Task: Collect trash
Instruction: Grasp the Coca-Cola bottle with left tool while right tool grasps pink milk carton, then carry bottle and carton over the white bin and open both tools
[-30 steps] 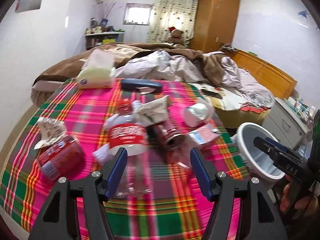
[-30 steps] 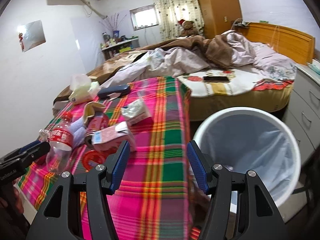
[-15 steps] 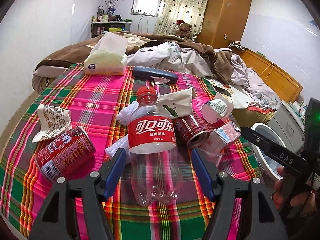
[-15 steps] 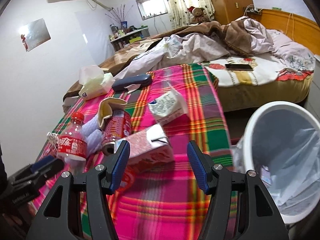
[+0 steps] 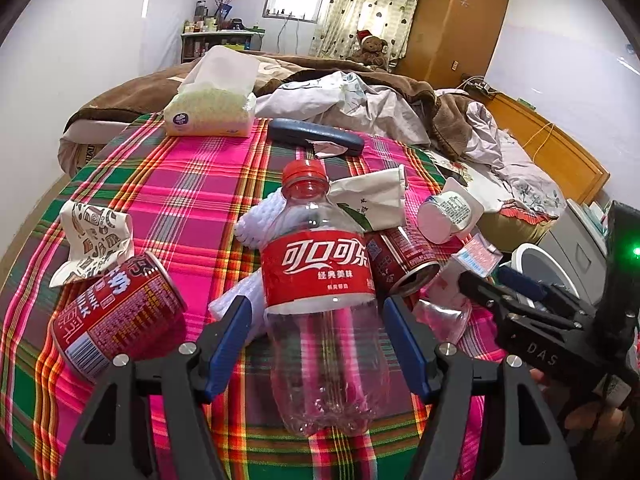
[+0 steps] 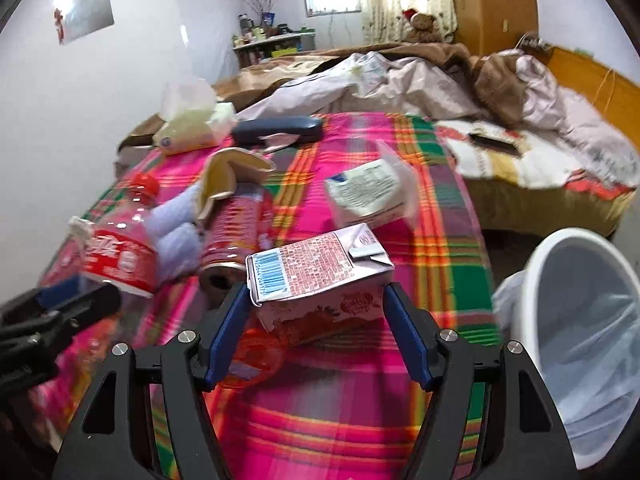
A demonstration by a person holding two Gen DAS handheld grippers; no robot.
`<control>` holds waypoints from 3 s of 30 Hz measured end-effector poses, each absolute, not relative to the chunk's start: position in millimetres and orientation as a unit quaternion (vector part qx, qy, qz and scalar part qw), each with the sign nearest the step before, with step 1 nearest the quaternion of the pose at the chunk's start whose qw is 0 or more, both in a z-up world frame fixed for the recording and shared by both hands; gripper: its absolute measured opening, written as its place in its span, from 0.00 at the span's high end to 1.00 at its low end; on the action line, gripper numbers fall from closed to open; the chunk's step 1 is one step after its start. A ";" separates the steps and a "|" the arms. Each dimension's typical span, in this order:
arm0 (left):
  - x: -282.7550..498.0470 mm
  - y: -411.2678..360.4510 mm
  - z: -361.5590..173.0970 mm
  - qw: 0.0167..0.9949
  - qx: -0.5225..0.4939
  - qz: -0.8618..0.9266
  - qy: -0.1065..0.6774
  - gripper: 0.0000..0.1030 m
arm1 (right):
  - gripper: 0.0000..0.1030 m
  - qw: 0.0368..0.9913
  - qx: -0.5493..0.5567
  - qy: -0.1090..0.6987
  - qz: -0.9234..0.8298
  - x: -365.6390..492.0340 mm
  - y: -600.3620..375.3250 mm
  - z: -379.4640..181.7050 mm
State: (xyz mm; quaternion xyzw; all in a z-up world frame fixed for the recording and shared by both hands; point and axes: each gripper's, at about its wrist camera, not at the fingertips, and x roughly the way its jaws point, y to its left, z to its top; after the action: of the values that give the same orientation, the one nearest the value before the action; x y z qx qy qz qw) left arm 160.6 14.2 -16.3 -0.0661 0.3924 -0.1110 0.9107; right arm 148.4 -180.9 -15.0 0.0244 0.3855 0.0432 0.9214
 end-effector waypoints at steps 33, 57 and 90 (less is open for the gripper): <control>182.7 5.4 -24.5 0.903 -0.075 -0.107 0.410 0.37 | 0.49 0.913 0.096 0.396 -0.020 171.1 -203.6 -17.4; 170.2 -0.6 -20.3 0.905 -0.066 -0.105 0.408 0.38 | 0.66 0.920 0.108 0.376 -0.009 151.0 -213.8 -14.0; 149.0 -27.3 13.3 0.920 -0.052 -0.120 0.370 0.38 | 0.66 0.933 0.126 0.338 0.003 119.8 -238.5 8.0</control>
State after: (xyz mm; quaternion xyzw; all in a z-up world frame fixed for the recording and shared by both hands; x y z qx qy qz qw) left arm 149.0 -27.3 13.3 -0.0523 0.3703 -0.1204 0.9196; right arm 119.8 -238.5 8.0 0.1259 0.3381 0.0030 0.9327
